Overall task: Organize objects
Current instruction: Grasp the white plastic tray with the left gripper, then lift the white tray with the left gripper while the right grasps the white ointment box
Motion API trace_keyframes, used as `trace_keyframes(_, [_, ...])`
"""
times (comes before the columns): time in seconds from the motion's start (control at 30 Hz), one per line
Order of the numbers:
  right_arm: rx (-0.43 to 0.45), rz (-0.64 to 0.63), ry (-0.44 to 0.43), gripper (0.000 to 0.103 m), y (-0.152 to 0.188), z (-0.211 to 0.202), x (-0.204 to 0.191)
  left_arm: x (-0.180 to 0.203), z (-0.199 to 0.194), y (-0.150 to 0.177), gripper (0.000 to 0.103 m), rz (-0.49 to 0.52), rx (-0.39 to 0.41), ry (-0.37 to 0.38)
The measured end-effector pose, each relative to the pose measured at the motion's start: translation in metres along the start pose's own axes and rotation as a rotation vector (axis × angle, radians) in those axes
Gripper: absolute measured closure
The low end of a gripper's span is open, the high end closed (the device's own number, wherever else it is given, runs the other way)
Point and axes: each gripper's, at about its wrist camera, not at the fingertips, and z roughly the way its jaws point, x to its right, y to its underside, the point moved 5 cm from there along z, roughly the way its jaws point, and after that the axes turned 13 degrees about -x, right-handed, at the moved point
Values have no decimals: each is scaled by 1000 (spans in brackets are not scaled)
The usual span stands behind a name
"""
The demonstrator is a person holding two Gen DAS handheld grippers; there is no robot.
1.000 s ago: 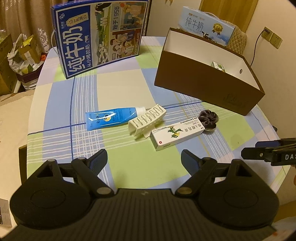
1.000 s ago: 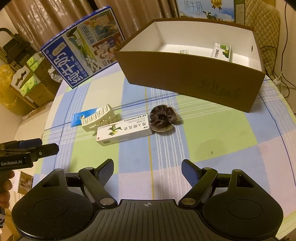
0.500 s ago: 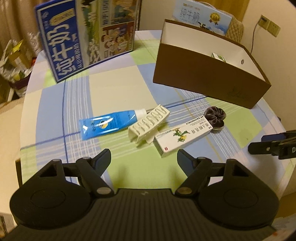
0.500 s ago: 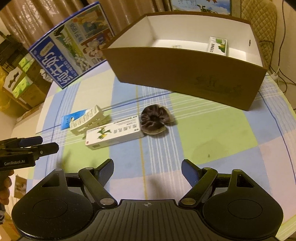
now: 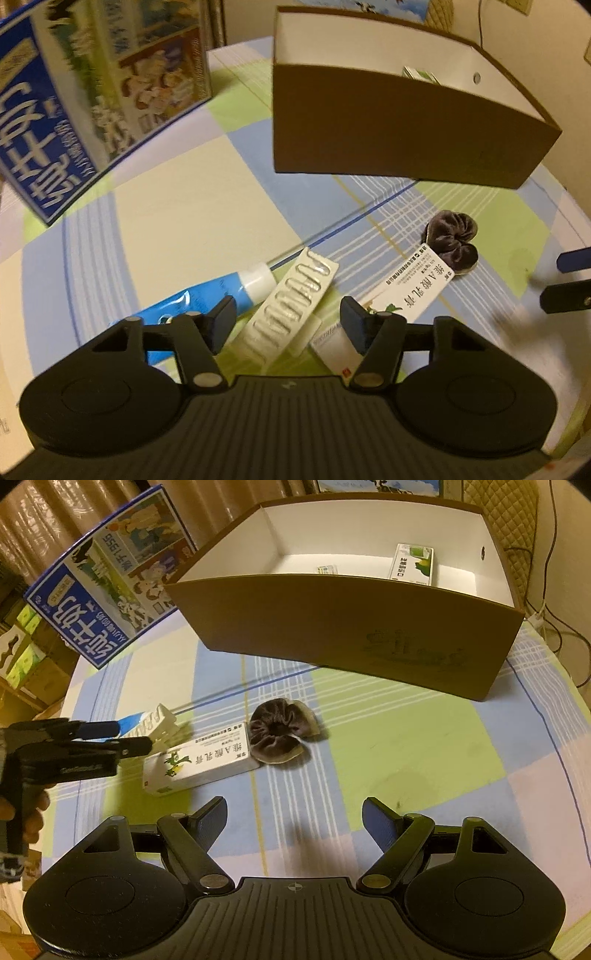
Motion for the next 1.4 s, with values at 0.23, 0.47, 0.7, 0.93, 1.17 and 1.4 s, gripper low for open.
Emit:
trace_keyframes(0.23, [-1,10,0,25,-5,4,4,1,13,-6,67,34,-21,3])
trace_keyframes(0.47, [22,-54,-17,25,-12,10,-5,-7,3,14,78,-25,-17,-11])
trace_keyframes(0.7, [70,-183,-73,28,-28,22,-33,-30,-13,54,78,-159,-30,-69])
trace_keyframes(0.93, [92,-290,-105,45,-53,45,-55,-62,-29,92,78,-314,-52,-131])
trace_keyframes(1.17, [63,-373,-162,47,-76,74,-74,-75,-39,113,79,-383,-67,-161])
trace_keyframes(1.4, [-51,-420,-213,47,-52,84,-84,-76,-40,119,79,-404,-66,-154])
